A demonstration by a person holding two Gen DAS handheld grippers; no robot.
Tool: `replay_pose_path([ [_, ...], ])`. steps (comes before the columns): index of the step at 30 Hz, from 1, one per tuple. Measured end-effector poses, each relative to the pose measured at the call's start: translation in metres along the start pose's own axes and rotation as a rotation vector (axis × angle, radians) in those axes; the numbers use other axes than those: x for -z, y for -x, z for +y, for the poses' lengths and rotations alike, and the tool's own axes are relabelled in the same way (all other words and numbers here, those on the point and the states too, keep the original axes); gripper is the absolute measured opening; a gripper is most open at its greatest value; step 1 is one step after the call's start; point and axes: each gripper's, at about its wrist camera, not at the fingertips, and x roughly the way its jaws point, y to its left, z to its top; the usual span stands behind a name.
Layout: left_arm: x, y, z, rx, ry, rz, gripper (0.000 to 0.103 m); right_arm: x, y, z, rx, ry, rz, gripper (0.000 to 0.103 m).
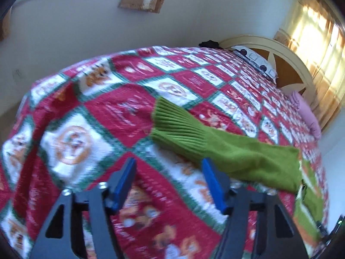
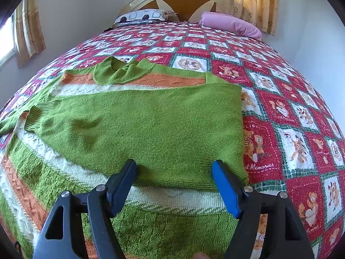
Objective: Fold small clothes
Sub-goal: 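Move the left tool to the other sleeve cuff and grasp it, then lift the cuff with the left tool and fold the sleeve across the body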
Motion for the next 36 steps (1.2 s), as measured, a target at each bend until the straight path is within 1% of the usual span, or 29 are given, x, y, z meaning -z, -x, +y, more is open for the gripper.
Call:
replay_pose_path([
  [2, -0.004, -0.009, -0.002, 0.009, 0.025, 0.011, 0.057, 0.0, 0.0, 0.0, 0.001, -0.001, -0.001, 0.073],
  [4, -0.008, -0.015, -0.003, 0.012, 0.047, 0.017, 0.057, 0.0, 0.0, 0.0, 0.001, -0.001, -0.002, 0.073],
  [6, -0.014, -0.028, -0.004, 0.015, 0.072, 0.042, 0.055, 0.0, 0.0, -0.001, 0.0, -0.002, -0.003, 0.074],
  [7, -0.016, -0.029, -0.002, 0.01, 0.08, 0.035, 0.045, 0.0, 0.0, 0.0, 0.0, -0.002, -0.002, 0.074],
  [8, -0.02, -0.032, -0.001, 0.009, 0.081, 0.031, 0.024, 0.0, 0.0, 0.0, -0.001, -0.003, -0.003, 0.074],
  [9, -0.021, -0.031, 0.0, 0.019, 0.081, 0.033, 0.011, 0.0, 0.0, -0.001, -0.001, -0.004, -0.004, 0.074],
  [10, -0.023, -0.032, 0.003, 0.039, 0.087, 0.041, 0.008, 0.0, 0.0, 0.0, -0.001, -0.004, -0.004, 0.074],
  [12, -0.026, -0.027, 0.006, 0.061, 0.101, 0.032, 0.007, 0.0, 0.0, -0.001, -0.001, -0.004, -0.004, 0.074],
  [17, -0.029, 0.004, -0.001, 0.1, 0.063, -0.019, 0.006, 0.0, 0.0, 0.0, 0.001, -0.004, -0.004, 0.074],
  [21, -0.036, 0.025, -0.005, 0.148, 0.081, -0.048, 0.006, 0.0, 0.0, 0.0, 0.0, -0.004, -0.004, 0.074],
  [22, -0.038, 0.033, -0.008, 0.171, 0.087, -0.059, 0.006, 0.0, 0.0, 0.0, 0.0, -0.004, -0.004, 0.074],
  [29, -0.047, 0.059, -0.041, 0.24, 0.045, -0.106, 0.006, 0.0, 0.0, -0.001, 0.0, -0.005, -0.005, 0.074],
  [36, -0.052, 0.069, -0.072, 0.278, -0.007, -0.134, 0.006, 0.0, 0.001, -0.001, -0.001, -0.006, -0.006, 0.074],
])
